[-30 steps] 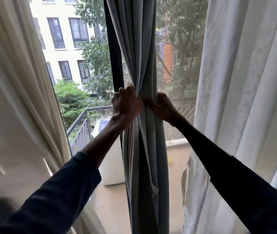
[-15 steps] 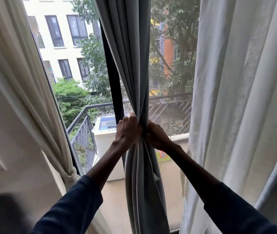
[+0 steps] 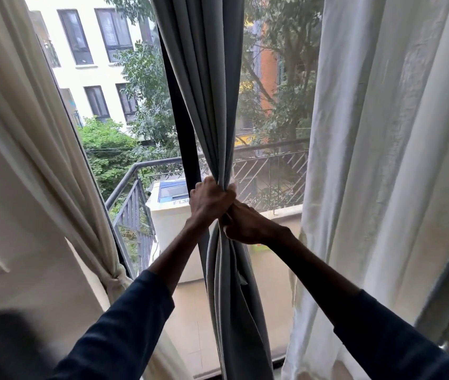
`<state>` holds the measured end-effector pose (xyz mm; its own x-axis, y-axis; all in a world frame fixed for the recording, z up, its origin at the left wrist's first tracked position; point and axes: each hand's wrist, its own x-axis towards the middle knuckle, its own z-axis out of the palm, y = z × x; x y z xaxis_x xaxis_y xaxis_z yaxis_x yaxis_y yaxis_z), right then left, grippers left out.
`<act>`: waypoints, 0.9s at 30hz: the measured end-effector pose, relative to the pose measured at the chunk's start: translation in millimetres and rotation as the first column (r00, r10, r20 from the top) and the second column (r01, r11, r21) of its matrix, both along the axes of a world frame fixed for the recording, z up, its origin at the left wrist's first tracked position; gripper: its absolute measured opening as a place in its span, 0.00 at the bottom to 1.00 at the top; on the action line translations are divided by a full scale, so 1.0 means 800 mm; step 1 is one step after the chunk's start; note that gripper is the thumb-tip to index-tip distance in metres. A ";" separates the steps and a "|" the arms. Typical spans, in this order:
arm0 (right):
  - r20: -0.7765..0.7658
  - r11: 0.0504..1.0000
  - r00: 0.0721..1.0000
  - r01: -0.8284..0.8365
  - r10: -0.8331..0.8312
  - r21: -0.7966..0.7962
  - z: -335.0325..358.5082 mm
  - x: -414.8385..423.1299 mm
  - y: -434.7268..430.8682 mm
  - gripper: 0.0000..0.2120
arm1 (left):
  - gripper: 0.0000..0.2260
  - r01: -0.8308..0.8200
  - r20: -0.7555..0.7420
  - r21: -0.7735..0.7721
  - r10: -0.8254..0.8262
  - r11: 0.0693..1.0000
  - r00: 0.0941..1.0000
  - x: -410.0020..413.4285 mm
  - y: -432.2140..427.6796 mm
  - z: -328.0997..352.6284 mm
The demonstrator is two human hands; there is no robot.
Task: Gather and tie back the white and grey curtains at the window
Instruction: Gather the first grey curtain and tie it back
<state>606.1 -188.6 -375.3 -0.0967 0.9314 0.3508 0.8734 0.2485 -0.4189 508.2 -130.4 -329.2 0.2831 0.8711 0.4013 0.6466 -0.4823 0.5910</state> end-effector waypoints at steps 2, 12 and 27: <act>-0.059 0.999 0.998 -0.035 0.036 0.015 -0.008 0.001 -0.001 0.41 | 0.21 -0.035 0.052 -0.027 0.036 0.999 0.998 -0.002 0.006 -0.003; -0.648 0.947 0.760 0.172 0.047 0.271 -0.076 0.021 0.006 0.31 | 0.26 -0.056 0.131 -0.005 0.056 0.998 0.990 -0.002 0.006 -0.069; -0.725 0.953 0.684 0.265 -0.080 0.145 -0.091 0.050 0.041 0.12 | 0.22 0.167 0.130 -0.043 -0.160 0.985 0.979 -0.031 0.022 -0.099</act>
